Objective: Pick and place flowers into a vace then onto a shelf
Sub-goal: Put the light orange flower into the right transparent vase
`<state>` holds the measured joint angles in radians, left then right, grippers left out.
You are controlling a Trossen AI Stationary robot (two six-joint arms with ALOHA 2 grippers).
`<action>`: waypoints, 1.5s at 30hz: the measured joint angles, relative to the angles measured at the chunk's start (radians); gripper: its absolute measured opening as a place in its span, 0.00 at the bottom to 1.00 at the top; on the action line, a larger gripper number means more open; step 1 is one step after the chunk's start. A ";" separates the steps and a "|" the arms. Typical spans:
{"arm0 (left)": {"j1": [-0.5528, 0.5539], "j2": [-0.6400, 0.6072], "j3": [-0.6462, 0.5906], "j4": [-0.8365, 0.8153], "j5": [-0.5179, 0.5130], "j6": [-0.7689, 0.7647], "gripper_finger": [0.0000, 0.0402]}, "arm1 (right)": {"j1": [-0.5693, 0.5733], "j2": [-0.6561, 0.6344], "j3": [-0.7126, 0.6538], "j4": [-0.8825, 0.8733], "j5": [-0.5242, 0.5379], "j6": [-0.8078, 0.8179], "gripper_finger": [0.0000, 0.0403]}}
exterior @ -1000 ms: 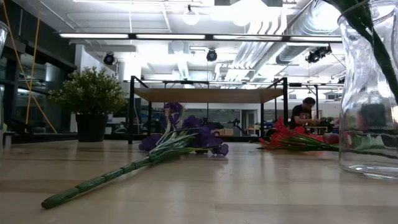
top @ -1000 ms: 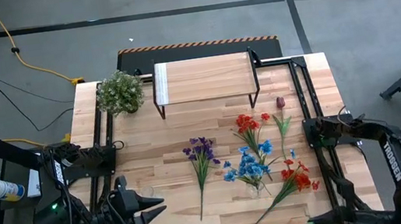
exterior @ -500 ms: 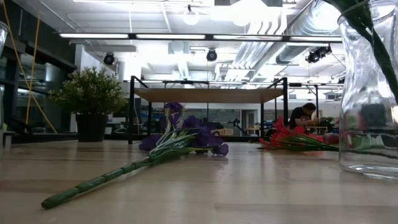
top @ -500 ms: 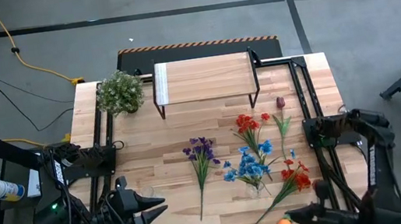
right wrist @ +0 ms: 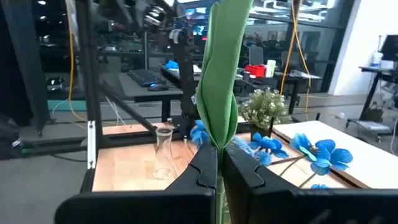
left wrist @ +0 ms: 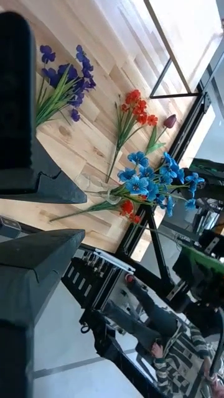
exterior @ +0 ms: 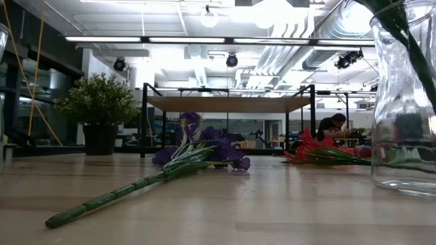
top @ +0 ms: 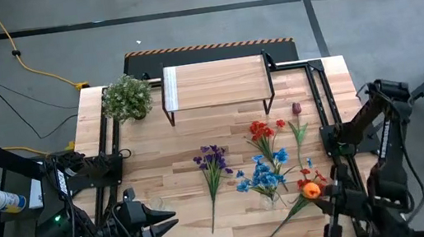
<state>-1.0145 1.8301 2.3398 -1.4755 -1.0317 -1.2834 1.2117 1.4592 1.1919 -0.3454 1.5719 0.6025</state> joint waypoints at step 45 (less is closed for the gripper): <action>0.008 0.001 -0.145 -0.095 0.089 -0.086 0.28 | -0.147 0.075 0.065 0.016 0.000 -0.033 0.00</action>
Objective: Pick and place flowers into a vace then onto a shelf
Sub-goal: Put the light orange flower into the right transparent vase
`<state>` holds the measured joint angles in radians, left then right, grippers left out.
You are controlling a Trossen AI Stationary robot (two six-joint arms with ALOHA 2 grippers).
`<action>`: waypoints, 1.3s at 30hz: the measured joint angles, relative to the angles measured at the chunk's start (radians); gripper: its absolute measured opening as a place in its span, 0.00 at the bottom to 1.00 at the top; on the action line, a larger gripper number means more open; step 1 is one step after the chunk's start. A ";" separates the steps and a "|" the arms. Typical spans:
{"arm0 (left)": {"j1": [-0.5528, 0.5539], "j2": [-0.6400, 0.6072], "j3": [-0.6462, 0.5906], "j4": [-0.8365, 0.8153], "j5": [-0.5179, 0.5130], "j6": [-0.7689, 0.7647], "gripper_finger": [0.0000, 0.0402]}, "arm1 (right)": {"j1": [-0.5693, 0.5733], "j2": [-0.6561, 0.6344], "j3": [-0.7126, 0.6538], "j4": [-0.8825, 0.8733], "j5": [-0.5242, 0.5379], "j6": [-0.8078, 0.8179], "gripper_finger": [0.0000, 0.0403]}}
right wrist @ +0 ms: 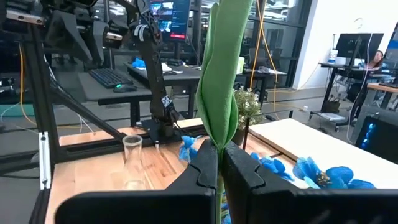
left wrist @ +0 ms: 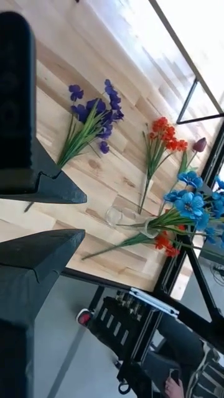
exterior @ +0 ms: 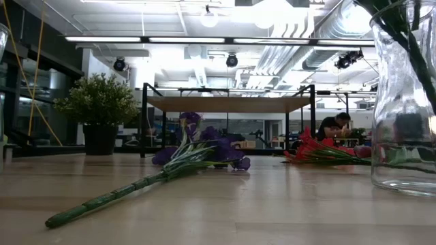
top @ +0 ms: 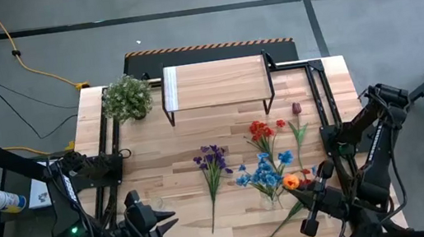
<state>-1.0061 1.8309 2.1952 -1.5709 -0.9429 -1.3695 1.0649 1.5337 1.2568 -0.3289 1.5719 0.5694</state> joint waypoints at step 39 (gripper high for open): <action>0.097 -0.001 -0.131 0.000 0.259 0.009 0.28 | -0.006 0.000 -0.052 -0.045 -0.002 0.055 0.00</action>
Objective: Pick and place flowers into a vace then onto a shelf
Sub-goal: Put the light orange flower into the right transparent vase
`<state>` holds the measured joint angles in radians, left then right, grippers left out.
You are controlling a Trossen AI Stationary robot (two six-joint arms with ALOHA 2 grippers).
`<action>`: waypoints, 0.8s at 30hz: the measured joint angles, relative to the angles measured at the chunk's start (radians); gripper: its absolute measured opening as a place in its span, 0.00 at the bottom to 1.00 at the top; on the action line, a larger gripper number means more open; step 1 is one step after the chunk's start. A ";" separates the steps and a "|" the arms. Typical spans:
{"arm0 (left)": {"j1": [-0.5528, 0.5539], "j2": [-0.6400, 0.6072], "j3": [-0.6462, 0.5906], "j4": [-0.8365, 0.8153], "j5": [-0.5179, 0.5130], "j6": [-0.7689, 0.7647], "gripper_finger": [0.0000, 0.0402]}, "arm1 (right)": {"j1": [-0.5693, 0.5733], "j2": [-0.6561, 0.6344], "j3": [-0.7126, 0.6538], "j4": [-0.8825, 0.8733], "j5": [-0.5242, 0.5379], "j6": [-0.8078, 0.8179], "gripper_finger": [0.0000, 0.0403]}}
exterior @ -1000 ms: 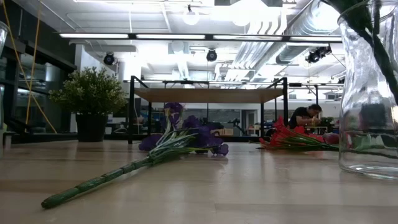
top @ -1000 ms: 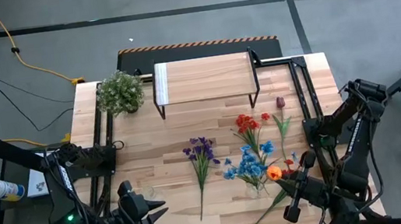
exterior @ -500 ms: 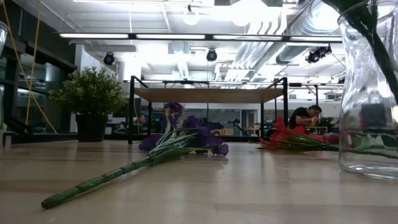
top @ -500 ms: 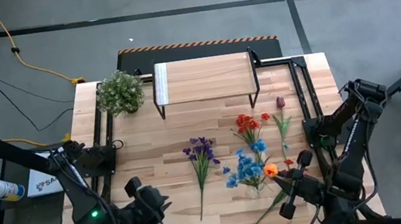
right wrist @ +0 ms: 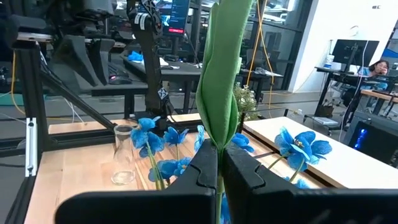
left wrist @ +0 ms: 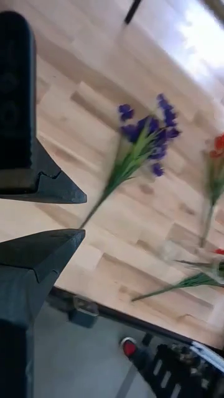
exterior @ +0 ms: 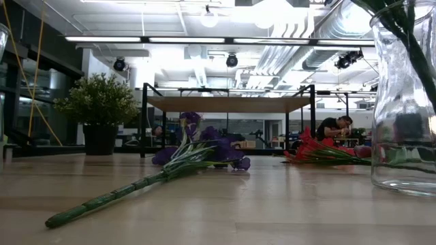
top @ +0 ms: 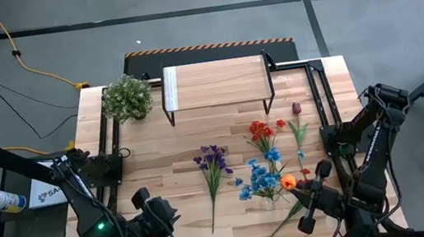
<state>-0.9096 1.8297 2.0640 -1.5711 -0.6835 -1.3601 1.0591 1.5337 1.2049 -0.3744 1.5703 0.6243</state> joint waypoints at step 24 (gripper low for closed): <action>-0.007 0.002 -0.177 0.010 0.359 -0.350 0.28 | 0.009 0.000 0.000 0.013 0.000 -0.019 0.00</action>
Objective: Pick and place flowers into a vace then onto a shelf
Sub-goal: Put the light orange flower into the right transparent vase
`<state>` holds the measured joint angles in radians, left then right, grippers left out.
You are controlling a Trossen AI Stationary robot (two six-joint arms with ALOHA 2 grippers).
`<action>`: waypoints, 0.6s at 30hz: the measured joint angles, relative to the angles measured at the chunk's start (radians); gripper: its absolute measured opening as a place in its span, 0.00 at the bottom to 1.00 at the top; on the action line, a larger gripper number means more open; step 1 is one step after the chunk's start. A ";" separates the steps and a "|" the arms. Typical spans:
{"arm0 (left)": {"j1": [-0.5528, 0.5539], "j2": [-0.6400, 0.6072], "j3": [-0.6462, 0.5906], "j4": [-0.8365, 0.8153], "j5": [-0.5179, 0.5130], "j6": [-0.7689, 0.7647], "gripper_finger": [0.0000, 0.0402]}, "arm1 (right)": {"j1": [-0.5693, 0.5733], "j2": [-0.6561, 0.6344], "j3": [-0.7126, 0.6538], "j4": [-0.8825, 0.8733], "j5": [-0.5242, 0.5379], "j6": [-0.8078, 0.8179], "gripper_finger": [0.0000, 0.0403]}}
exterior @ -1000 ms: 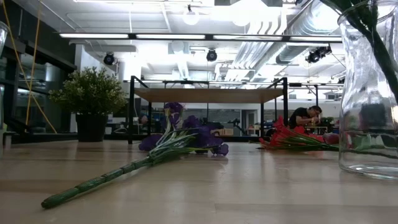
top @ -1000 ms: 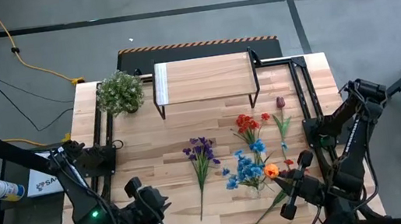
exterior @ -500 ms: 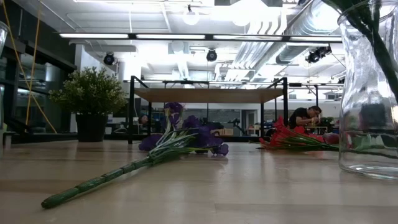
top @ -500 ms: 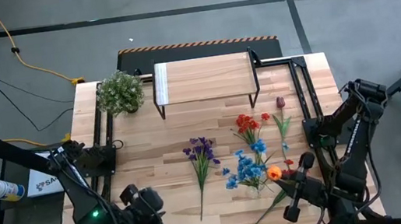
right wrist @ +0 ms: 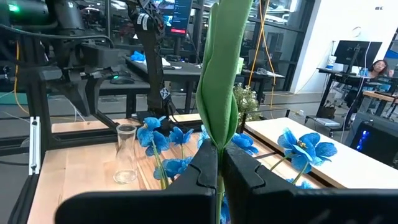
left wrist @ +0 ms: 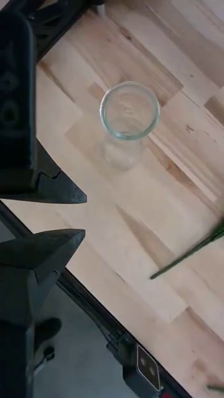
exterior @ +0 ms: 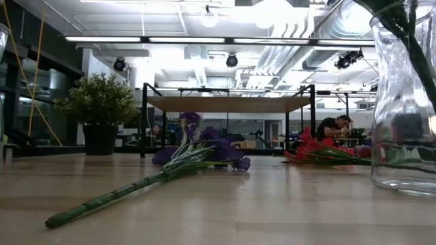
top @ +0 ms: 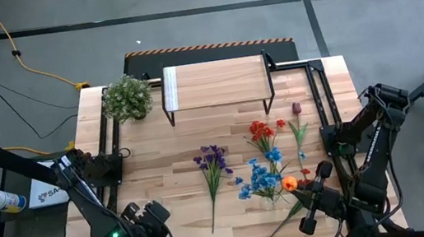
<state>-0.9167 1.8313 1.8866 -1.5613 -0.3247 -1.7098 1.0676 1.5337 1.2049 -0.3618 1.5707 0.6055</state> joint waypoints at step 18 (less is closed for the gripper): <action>0.000 0.000 -0.001 0.033 -0.062 -0.003 0.28 | 0.000 -0.001 -0.011 0.001 -0.040 0.049 0.00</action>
<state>-0.9169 1.8313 1.8854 -1.5281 -0.3864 -1.7129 1.0676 1.5330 1.1942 -0.3611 1.5305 0.6544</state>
